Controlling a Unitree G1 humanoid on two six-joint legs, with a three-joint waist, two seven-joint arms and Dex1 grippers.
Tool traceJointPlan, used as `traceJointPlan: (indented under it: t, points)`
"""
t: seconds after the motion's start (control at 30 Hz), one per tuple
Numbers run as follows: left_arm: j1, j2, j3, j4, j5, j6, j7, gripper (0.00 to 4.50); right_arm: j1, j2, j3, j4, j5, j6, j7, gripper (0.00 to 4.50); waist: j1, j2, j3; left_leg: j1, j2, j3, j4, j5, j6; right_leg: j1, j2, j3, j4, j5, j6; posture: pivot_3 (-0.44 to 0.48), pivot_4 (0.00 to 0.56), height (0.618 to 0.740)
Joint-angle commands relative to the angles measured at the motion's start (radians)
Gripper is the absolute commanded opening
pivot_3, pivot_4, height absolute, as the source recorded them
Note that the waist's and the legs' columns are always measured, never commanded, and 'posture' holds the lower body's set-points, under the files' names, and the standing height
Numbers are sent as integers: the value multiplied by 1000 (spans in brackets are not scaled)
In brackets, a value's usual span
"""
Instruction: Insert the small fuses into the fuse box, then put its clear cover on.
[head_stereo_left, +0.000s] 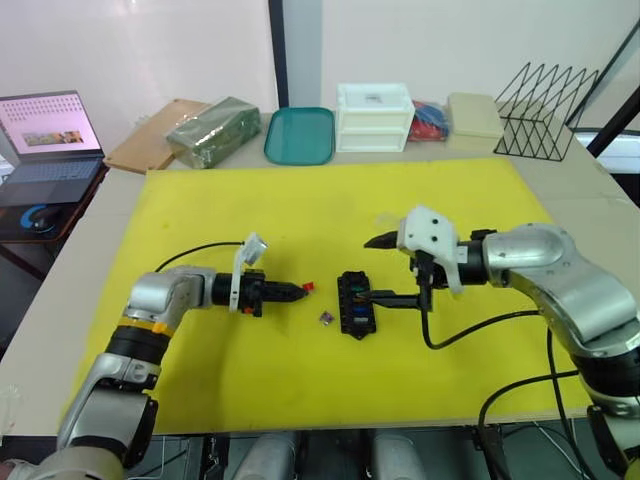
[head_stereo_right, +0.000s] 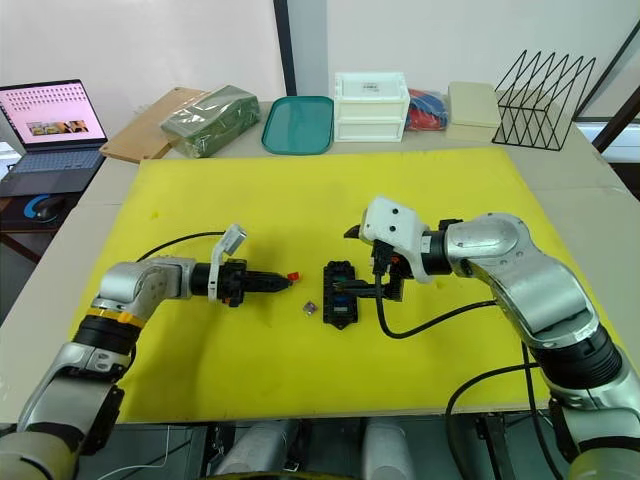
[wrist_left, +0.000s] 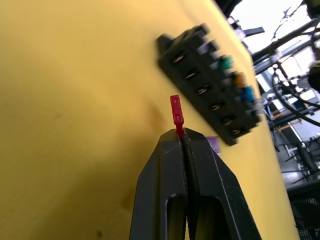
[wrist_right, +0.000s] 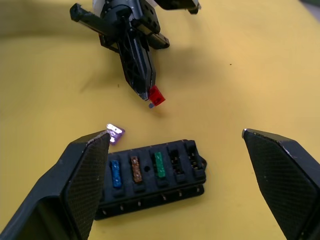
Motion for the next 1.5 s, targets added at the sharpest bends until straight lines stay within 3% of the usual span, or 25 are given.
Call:
traceJointPlan:
  t: [0.03, 0.37, 0.53, 0.67, 0.77, 1.13, 1.23, 1.3, 1.5]
  points:
    - [6, 21, 47, -84, -32, -52, -41, 43, -52, 0, -55, -36, 87, 104, -7, 4500, 0, 0, 0, 0, 0, 0, 0, 0, 0, 0, 0, 0, 0, 0, 0, 0, 150, 740]
    - [49, 90, 43, -390, -98, -100, -119, 43, -230, 4, -144, 12, 372, 482, -22, 4500, 0, 0, 0, 0, 0, 0, -1, 0, 0, 0, 0, 0, -1, 0, 0, 0, 150, 740]
    - [32, 67, 37, -457, -94, -159, -101, 43, -280, 5, -147, 23, 438, 561, -42, 4500, 1, 0, 0, 0, 0, 0, 0, 0, 0, 0, 0, 0, -1, 0, 0, 0, 150, 740]
    - [9, 46, 20, -480, -75, -206, -94, 0, -307, 19, -137, 10, 479, 600, -65, 3540, 0, 0, 0, 0, 0, 0, 0, 0, 0, 0, 0, 0, -1, 0, 0, 0, 150, 740]
    - [-4, 38, 5, -470, -56, -238, -89, 0, -318, 40, -132, 7, 497, 617, -95, 2468, 0, 0, 0, 0, 0, 0, 0, 0, 0, 0, 0, 0, -1, 0, 0, 0, 150, 740]
    - [-22, 25, -22, -436, -27, -289, -82, 0, -331, 58, -105, 7, 525, 625, -149, 2468, 0, 0, 0, 0, 0, 0, 0, 0, 0, 0, 0, 0, -1, 0, 0, 0, 150, 740]
    - [-22, 25, -27, -432, -23, -296, -80, 0, -328, 54, -100, 6, 528, 622, -150, 1855, 0, 0, 0, 0, 0, 0, 0, 0, 0, 0, 0, 0, -1, 0, 0, 0, 150, 740]
    - [-19, 26, -29, -431, -21, -301, -77, 0, -325, 52, -94, 5, 527, 621, -154, 1199, 0, 0, 0, 0, 0, 0, 0, 0, 0, 0, 0, 0, -1, 0, 0, 0, 150, 740]
    - [-19, 26, -31, -429, -17, -308, -72, 0, -326, 47, -87, 7, 527, 613, -156, 1199, 0, 0, 0, 0, 0, 0, 0, 0, 0, 0, 0, 0, -1, 0, 0, 0, 150, 740]
